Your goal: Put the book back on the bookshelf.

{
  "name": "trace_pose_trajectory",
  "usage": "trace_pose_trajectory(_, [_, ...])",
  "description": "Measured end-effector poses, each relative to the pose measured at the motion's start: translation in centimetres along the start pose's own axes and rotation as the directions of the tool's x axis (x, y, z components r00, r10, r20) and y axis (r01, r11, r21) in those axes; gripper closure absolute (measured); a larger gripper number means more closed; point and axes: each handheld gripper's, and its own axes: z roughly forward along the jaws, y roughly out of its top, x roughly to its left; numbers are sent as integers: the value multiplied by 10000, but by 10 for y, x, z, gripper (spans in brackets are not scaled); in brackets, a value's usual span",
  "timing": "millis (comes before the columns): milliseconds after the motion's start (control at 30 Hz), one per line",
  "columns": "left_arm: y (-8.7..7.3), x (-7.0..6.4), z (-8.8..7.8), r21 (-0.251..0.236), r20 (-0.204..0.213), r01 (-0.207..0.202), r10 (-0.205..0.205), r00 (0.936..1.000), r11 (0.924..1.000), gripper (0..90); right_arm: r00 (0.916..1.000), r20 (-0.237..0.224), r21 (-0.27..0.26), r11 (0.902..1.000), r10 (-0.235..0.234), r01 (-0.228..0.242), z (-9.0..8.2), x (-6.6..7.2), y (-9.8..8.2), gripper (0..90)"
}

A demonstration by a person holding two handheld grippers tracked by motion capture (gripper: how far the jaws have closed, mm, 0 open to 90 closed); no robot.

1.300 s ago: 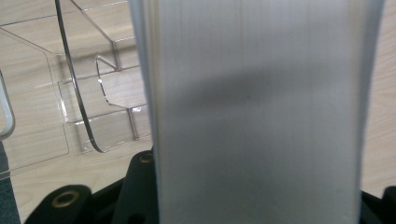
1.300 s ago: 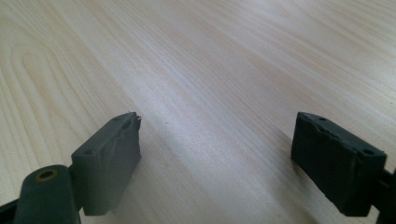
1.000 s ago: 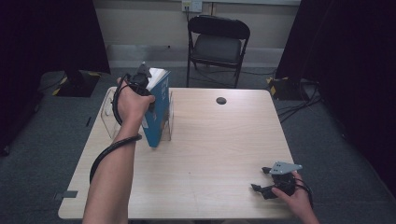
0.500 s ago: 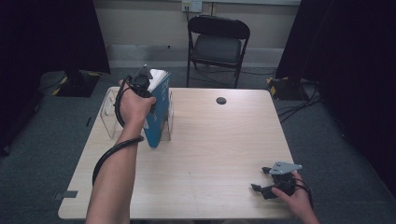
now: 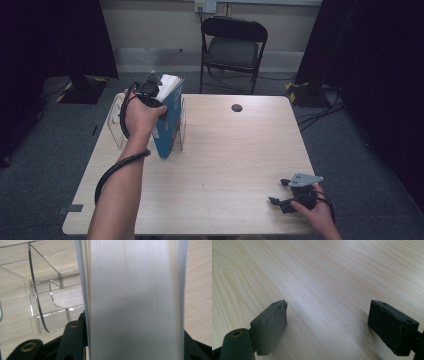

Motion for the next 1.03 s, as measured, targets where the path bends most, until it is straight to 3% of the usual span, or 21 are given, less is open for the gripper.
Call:
trace_pose_trajectory(200, [-23, 6, -19, -650, 644, -166, 208, 9977, 9977, 440, 10000, -31, 13, 10000, -27, 27, 1, -1, 1, 147])
trace_pose_trajectory(267, [-34, 8, -22, -928, 1034, -267, 363, 9940, 9953, 413, 10000, -8, 25, 10000, -48, 48, 0, -1, 1, 147])
trace_pose_trajectory(500, [-68, 13, -25, -1454, 1545, -631, 857, 9843, 9874, 354, 10000, 8, 5, 10000, -46, 46, 1, -1, 1, 147])
trace_pose_trajectory(567, [-79, 14, -25, -1787, 1656, -735, 1037, 9807, 9812, 329, 10000, -8, -11, 10000, -51, 51, 1, -1, 1, 147])
trace_pose_trajectory(667, [-98, 14, -18, -2096, 1809, -889, 1280, 9751, 9737, 301, 10000, -8, -6, 10000, -45, 45, 1, -1, 1, 147])
trace_pose_trajectory(767, [-116, 12, -8, -2186, 1982, -936, 1381, 9704, 9713, 276, 10000, -6, 9, 10000, -66, 66, 0, -1, 1, 147])
trace_pose_trajectory(833, [-130, 8, 3, -2202, 1953, -971, 1414, 9705, 9706, 259, 10000, -21, -1, 10000, -63, 63, 0, -1, 0, 147])
trace_pose_trajectory(867, [-136, 7, 9, -2219, 2074, -1099, 1570, 9656, 9689, 258, 10000, -26, -3, 10000, -62, 62, 1, -1, 0, 147])
trace_pose_trajectory(900, [-143, 5, 17, -2032, 2049, -1201, 1621, 9653, 9717, 255, 10000, -20, 0, 10000, -64, 64, 0, -1, 0, 147])
trace_pose_trajectory(967, [-148, 4, 22, -2050, 1924, -1372, 1773, 9652, 9691, 241, 10000, -26, -2, 10000, -62, 62, 1, -1, 0, 147])
trace_pose_trajectory(1033, [-155, 1, 29, -1881, 1914, -1463, 1824, 9644, 9712, 238, 10000, -24, -3, 10000, -65, 65, 1, -1, 0, 147])
